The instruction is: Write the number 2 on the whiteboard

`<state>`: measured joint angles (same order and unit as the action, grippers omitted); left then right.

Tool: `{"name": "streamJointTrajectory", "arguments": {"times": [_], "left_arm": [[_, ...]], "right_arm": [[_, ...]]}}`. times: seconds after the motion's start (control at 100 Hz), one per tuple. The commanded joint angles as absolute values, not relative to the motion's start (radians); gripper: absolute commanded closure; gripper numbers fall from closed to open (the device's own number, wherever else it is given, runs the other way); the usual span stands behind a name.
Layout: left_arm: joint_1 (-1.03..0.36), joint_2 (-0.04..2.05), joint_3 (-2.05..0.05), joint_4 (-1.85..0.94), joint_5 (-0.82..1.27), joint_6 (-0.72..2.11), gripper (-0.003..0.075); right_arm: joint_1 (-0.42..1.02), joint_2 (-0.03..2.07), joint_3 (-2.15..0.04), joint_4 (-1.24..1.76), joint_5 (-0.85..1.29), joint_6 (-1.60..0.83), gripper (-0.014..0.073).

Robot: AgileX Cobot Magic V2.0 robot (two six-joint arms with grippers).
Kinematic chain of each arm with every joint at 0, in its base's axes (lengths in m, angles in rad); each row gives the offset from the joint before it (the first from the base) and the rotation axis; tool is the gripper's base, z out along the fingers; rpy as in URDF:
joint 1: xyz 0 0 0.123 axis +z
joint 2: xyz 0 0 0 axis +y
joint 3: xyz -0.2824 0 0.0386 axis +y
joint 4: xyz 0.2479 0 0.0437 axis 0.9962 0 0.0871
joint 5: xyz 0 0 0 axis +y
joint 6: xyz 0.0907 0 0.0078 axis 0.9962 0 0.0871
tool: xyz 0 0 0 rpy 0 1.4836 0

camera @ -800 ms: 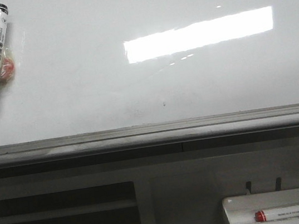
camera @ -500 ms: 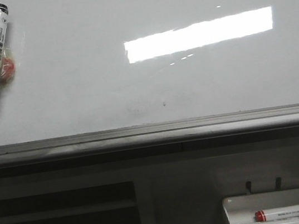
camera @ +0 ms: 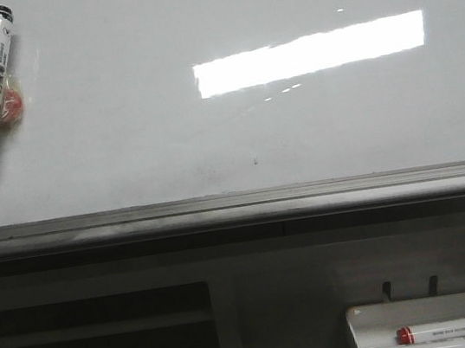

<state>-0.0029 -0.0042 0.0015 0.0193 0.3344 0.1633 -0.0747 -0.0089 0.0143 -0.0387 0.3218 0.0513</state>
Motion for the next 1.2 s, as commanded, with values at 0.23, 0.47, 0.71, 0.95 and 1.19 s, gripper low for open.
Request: {"name": "streamJointTrajectory", "arguments": {"times": [0.23,0.47,0.71,0.95,1.19], "left_arm": [[-0.002,-0.03,0.012,0.0,0.052,0.157,0.0741],[-0.002,-0.03,0.012,-0.009,-0.098,0.157,0.0741],[-0.002,-0.03,0.012,-0.066,-0.15,0.143,0.0741],[0.0,0.021,-0.092,-0.159,0.02,0.124,0.0741],[-0.002,0.148,-0.311,-0.162,0.242,0.124,0.0741]], "right_arm": [[-0.079,-0.03,0.039,-0.039,-0.075,0.047,0.0654],[-0.079,-0.03,0.039,-0.039,-0.264,0.047,0.0654],[-0.079,-0.03,0.035,-0.008,-0.122,0.063,0.0654],[-0.077,0.111,-0.111,0.076,0.078,0.065,0.0654],[-0.077,0.314,-0.372,0.082,0.435,0.065,0.0654]]}}
